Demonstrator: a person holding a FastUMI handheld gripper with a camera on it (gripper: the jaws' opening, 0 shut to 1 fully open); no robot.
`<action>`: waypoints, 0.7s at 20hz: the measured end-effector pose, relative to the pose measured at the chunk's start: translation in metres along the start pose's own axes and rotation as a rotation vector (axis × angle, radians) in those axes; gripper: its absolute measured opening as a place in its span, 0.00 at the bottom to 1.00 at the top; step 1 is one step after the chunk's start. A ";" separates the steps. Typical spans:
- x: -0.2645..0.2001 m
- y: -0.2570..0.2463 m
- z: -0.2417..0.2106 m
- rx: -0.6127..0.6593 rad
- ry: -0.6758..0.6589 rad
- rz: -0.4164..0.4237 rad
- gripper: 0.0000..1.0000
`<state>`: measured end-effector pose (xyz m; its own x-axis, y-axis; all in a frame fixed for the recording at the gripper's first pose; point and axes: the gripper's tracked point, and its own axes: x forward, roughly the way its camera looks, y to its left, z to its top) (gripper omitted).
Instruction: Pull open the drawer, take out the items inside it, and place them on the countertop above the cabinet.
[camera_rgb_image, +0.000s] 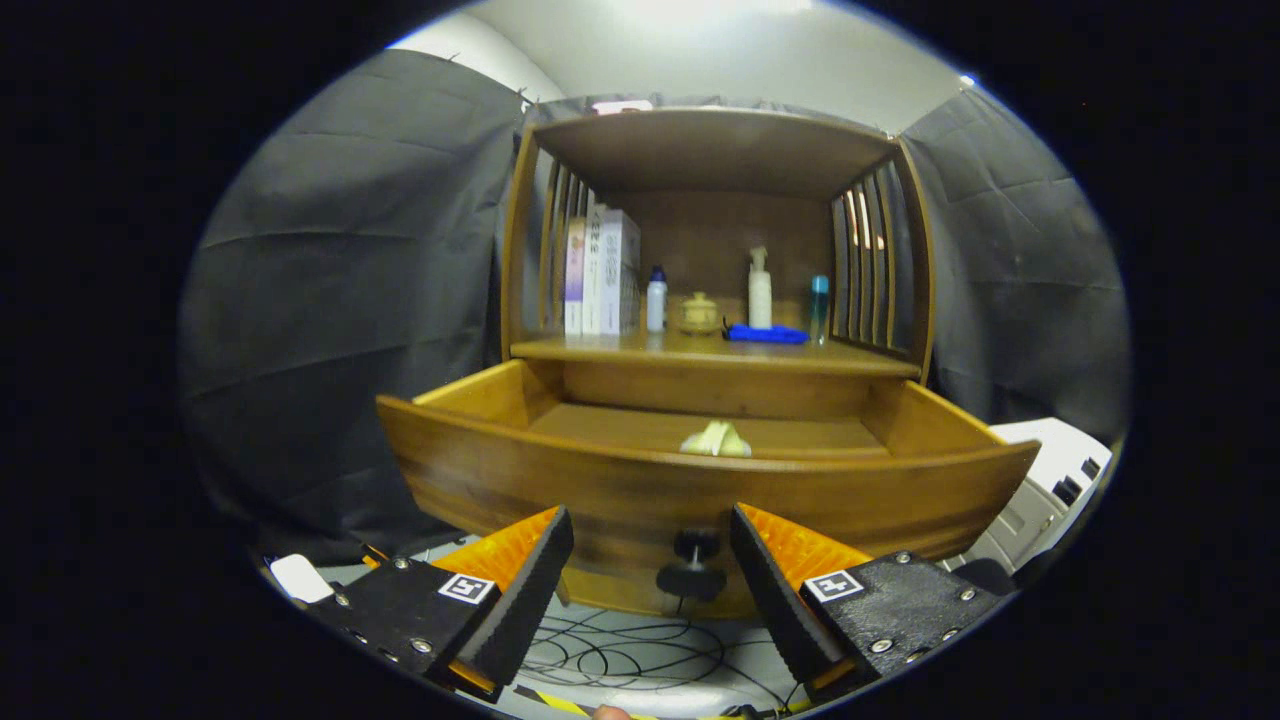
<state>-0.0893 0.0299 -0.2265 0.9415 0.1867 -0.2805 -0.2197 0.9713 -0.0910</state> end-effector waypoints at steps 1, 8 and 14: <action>0.001 -0.002 0.017 -0.016 -0.014 -0.003 0.97; 0.035 -0.017 0.092 0.004 -0.021 -0.035 0.96; 0.082 -0.031 0.107 0.106 0.105 -0.081 0.96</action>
<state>0.0215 0.0311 -0.1444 0.9221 0.0964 -0.3747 -0.1110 0.9937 -0.0176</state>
